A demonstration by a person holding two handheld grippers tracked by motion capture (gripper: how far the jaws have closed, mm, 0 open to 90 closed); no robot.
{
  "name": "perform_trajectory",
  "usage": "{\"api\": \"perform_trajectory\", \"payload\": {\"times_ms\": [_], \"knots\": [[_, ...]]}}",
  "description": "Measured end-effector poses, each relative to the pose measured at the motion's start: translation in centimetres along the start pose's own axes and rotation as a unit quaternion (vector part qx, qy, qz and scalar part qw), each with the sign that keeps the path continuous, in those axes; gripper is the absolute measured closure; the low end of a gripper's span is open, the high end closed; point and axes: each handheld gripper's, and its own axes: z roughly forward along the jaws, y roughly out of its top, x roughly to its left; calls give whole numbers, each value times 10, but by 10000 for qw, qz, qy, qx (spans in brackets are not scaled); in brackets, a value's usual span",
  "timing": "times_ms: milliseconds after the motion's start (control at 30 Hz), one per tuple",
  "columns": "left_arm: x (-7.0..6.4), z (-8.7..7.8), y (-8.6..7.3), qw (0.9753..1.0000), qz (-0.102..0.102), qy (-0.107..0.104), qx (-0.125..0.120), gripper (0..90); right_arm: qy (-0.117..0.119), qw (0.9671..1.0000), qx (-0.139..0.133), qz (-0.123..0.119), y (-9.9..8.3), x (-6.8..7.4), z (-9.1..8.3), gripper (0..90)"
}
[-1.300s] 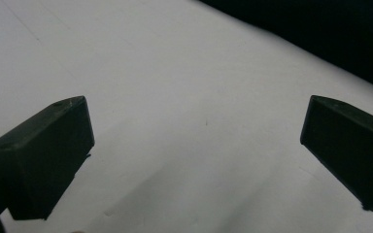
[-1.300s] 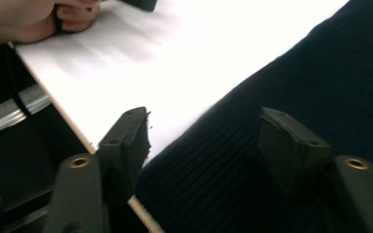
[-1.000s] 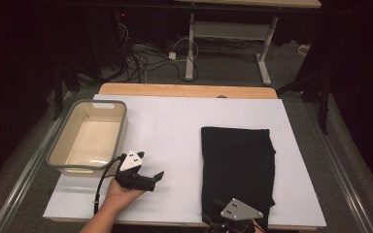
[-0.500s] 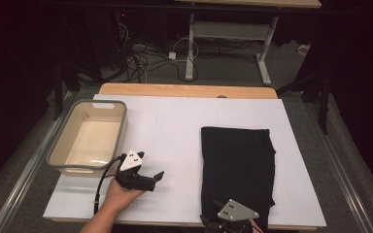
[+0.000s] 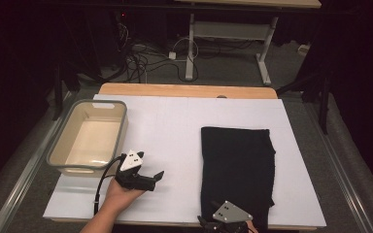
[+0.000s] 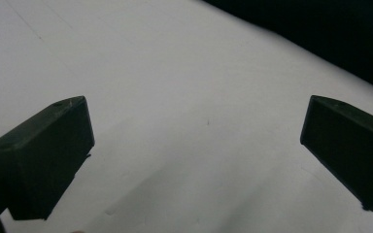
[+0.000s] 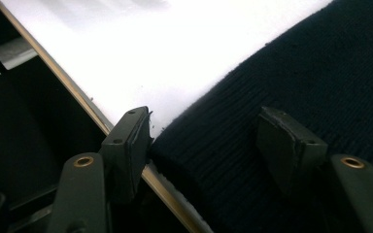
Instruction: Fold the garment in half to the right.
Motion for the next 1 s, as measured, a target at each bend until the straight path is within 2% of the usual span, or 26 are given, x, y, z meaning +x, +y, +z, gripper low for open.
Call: {"api": "perform_trajectory", "payload": {"times_ms": [200, 500, 600, 733, 833, 900, 1000], "knots": [[0, 0, 0, 10000, 0, 6, 11, 0, -176, 9997, 25, -195, 3, 7, 7, 396], [1, 0, 0, 10000, -24, 14, 13, 0, -210, 9993, -11, -319, 3, 6, 8, 443], [1, 0, 0, 10000, -25, 15, 8, 0, -238, 9991, -22, -352, 3, 6, 8, 492], [1, 0, 0, 10000, -50, 26, -1, 0, -316, 9986, -40, -430, 3, 4, 7, 604], [1, -1, 2, 9998, -189, 71, -28, 0, -364, 9979, -65, -526, 2, 2, 6, 687], [1, 0, 6, 9994, -356, -36, -29, 0, -290, 9987, -84, -412, 2, -1, 5, 715], [-4, 4, 18, 9997, -254, -24, 51, 0, -175, 9991, -100, -365, 2, -5, 5, 723]]}}
